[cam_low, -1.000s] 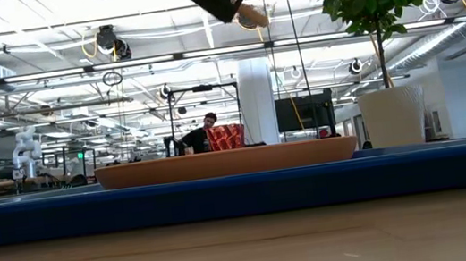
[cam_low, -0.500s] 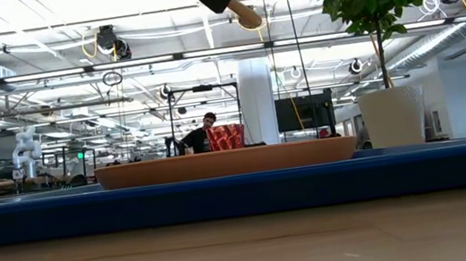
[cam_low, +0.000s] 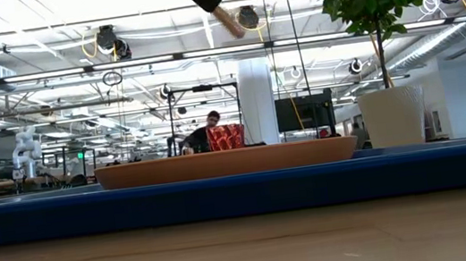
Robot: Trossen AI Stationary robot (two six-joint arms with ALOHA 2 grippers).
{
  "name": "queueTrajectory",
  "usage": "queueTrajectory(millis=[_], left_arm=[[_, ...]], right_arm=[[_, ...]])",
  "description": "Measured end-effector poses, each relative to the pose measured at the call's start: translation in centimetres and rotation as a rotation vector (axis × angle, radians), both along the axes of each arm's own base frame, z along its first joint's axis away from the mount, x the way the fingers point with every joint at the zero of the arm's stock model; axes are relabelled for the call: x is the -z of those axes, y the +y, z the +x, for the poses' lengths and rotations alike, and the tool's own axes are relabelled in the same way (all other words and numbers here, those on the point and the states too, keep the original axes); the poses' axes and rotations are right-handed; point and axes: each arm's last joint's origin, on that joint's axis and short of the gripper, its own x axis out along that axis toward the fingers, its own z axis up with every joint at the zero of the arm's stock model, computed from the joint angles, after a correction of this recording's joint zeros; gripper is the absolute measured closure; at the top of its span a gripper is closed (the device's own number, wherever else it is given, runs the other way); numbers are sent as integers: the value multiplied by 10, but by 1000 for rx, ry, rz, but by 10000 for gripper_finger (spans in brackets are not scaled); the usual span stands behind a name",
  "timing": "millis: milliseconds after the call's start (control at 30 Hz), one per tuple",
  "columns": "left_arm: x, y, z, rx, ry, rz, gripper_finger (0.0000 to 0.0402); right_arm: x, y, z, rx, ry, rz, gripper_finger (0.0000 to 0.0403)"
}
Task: Pick and place plate/cup/fork/spoon on tray
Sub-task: Put the yellow spoon on the blue serving tray to the left of the orange plate
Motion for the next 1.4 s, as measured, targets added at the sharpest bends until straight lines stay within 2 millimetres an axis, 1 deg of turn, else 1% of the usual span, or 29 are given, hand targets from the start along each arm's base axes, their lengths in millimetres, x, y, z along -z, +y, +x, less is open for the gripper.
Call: queueTrajectory(millis=[67, 167, 300, 433, 500, 567, 700, 767, 867, 967, 1033, 1133, 1167, 1267, 1333, 1400], left_arm=[[0, -2, -2, -17, 20, 22, 386], [1, -6, -5, -71, 64, 66, 386], [3, -9, -10, -95, 132, 113, 386], [5, -5, -19, -81, 200, 106, 386], [3, 2, -25, -29, 237, 84, 386], [-2, 11, -33, 66, 278, 19, 386], [-27, 36, -49, 280, 340, -246, 386], [-37, 48, -57, 312, 373, -330, 386], [-51, 63, -68, 301, 396, -411, 386], [-60, 81, -75, 319, 500, -537, 386], [-58, 91, -74, 333, 551, -611, 386], [-55, 105, -68, 326, 552, -680, 386], [-51, 108, -65, 319, 566, -710, 386], [-29, 119, -59, 297, 717, -817, 386], [-15, 126, -55, 248, 814, -888, 379], [-3, 133, -53, 174, 896, -937, 374]], right_arm=[[-1, 1, -1, 11, -13, -8, 297], [-4, 4, -4, 81, -46, -75, 279], [-11, 5, -7, 79, -31, -87, 263], [-21, 3, -12, 79, -28, -90, 259], [-26, 3, -15, 76, -25, -91, 259], [-30, 5, -19, 68, -24, -92, 258], [-36, 8, -24, 56, -41, -83, 258], [-36, 10, -25, 52, -45, -81, 258], [-34, 11, -26, 47, -39, -84, 258], [-26, 11, -28, 43, -18, -95, 258], [-19, 11, -30, 41, 1, -105, 258], [-9, 10, -36, 33, 27, -118, 258], [-7, 10, -38, 30, 29, -120, 258], [1, 11, -47, 15, 36, -123, 258], [4, 11, -57, 0, 19, -109, 258], [4, 9, -66, -52, -15, -27, 258]])
